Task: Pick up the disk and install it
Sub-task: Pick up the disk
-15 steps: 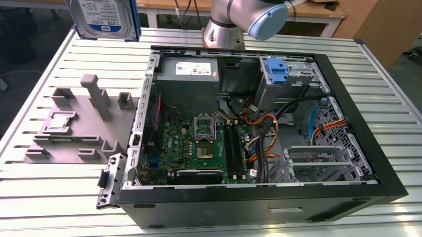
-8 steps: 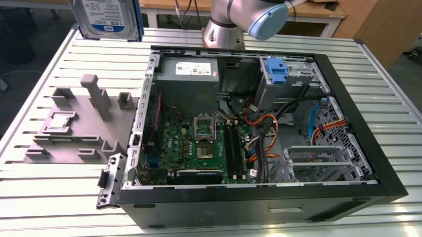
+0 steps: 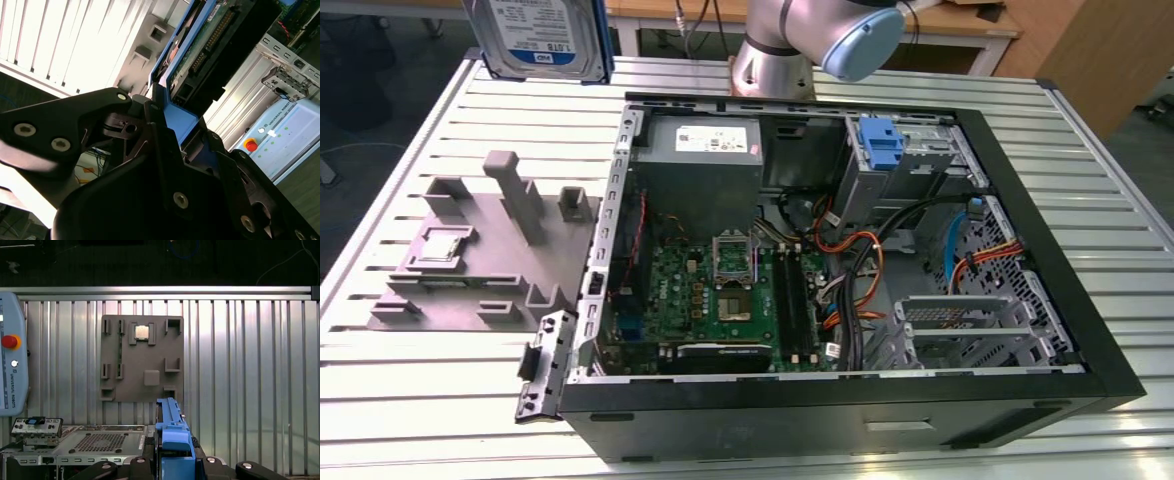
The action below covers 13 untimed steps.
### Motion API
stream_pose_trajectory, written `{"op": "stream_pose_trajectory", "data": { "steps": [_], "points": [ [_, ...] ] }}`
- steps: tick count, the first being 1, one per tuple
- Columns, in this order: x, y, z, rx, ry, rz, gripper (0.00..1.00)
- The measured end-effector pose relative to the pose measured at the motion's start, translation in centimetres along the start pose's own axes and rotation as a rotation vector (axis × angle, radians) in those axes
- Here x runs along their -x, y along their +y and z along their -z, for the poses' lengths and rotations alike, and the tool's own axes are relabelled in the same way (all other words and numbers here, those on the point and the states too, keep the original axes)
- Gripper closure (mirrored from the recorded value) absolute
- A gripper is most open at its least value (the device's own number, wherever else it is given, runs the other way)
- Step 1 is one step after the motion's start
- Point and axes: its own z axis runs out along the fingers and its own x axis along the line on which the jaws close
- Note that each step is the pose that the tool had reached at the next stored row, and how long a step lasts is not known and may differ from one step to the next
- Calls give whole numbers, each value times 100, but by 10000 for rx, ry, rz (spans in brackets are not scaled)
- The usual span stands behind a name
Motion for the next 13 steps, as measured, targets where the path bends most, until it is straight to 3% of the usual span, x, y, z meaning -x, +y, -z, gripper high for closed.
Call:
{"op": "stream_pose_trajectory", "data": {
  "steps": [8,13],
  "points": [
    [-3,-2,-1,0,0,1,63],
    [-52,-2,-5,0,1,0,63]
  ]
}}
